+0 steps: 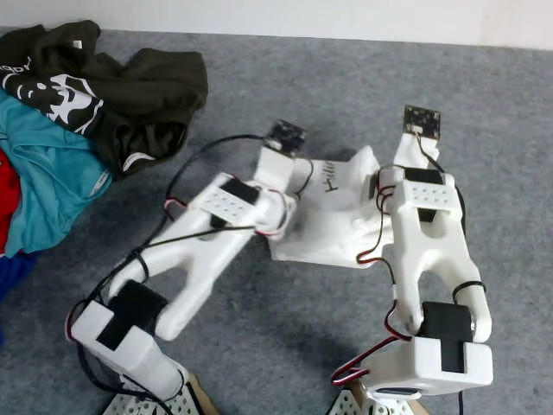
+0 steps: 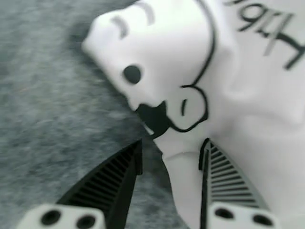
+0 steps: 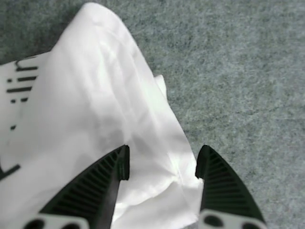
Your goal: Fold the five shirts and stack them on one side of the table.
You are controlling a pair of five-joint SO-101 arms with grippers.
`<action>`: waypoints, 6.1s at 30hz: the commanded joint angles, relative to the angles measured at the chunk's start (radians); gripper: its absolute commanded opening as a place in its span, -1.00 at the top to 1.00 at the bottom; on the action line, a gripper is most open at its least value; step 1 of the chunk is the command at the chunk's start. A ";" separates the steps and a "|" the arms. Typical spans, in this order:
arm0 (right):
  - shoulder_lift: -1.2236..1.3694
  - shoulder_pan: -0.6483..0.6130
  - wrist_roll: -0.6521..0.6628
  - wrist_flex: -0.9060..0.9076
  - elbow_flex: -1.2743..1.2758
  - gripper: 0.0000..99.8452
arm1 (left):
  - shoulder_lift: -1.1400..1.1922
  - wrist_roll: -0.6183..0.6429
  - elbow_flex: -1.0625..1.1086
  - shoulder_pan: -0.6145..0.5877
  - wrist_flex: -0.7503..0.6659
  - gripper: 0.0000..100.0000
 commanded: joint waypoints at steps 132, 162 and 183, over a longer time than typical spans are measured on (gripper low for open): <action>0.147 1.182 0.087 0.286 -0.621 0.99 | 0.064 0.253 -0.111 -0.249 -0.226 0.57; 0.019 -0.012 -0.060 0.383 -0.260 0.98 | 0.071 0.189 -0.493 -0.794 0.072 0.56; 0.018 -0.222 -0.107 -0.206 0.160 0.98 | 0.090 -0.041 -0.542 -0.452 0.166 0.40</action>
